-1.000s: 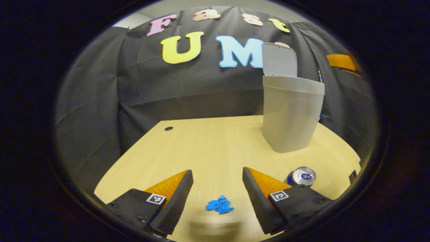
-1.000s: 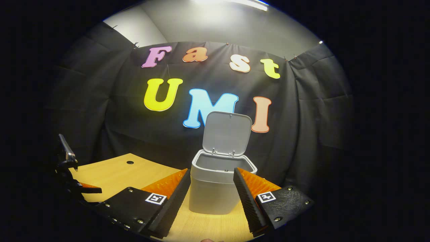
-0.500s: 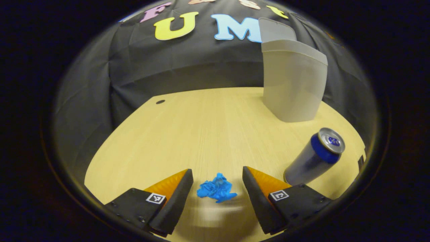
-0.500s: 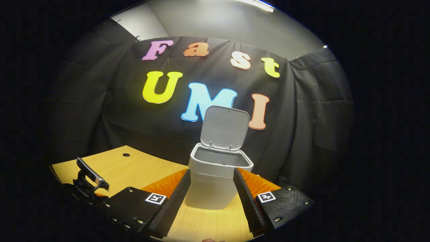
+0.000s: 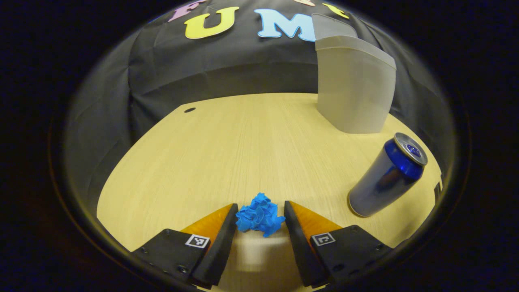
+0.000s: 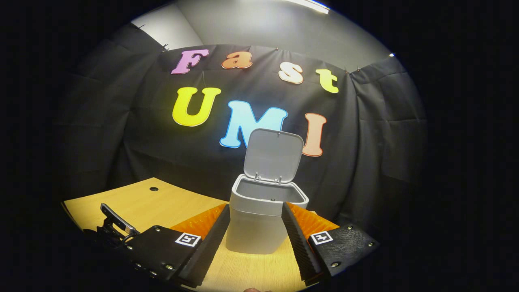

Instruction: Press the lid of the desktop garbage bin to open it, pick up the crumpled paper on the desktop and throw it into the bin, then pick up the pop can on the desktop and drop it into the bin, and finally close the garbage bin lid.

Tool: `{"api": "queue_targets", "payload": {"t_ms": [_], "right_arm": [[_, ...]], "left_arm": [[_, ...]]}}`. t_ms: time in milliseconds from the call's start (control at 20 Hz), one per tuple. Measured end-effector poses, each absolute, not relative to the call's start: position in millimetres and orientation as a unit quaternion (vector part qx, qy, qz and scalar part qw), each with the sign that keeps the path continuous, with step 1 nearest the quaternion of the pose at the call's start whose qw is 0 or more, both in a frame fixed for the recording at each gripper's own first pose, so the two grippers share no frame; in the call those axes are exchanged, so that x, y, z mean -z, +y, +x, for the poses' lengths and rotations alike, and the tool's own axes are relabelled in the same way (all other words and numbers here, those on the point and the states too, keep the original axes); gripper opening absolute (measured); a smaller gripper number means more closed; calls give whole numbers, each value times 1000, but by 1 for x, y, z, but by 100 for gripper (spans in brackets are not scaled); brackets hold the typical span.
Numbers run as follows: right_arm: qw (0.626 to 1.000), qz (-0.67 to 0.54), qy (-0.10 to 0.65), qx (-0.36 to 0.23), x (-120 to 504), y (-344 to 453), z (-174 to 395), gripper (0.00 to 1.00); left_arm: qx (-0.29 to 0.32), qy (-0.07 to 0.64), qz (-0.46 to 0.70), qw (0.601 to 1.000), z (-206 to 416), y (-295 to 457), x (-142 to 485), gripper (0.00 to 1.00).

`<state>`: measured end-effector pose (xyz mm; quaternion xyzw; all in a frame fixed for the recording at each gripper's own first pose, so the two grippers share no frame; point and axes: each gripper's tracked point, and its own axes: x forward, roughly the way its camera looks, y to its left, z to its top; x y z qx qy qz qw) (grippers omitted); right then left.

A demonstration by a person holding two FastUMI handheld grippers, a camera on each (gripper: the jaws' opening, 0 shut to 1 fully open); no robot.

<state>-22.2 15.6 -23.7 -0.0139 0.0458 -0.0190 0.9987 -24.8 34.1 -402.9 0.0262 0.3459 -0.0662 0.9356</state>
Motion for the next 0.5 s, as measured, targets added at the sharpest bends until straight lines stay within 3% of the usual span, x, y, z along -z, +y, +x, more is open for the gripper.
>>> {"api": "queue_targets", "payload": {"t_ms": [200, 250, 300, 400, 450, 500], "right_arm": [[999, -13, 47, 20, 25, 13, -24, 83], [999, -13, 47, 21, 26, 12, -24, 83], [999, -13, 47, 20, 26, 12, -25, 83], [999, -12, 47, 22, 27, 9, -26, 83], [999, -11, 47, 22, 27, 9, -26, 83], [999, -10, 48, 22, 26, 9, -27, 83]], "left_arm": [[63, 342, 39, 937, -26, 34, 405, 65], [63, 340, 46, 937, -25, 34, 404, 51], [67, 339, 59, 936, -25, 33, 405, 45], [71, 336, 74, 936, -24, 33, 406, 47], [71, 334, 79, 937, -24, 32, 404, 38], [71, 333, 83, 937, -25, 32, 405, 38]]}}
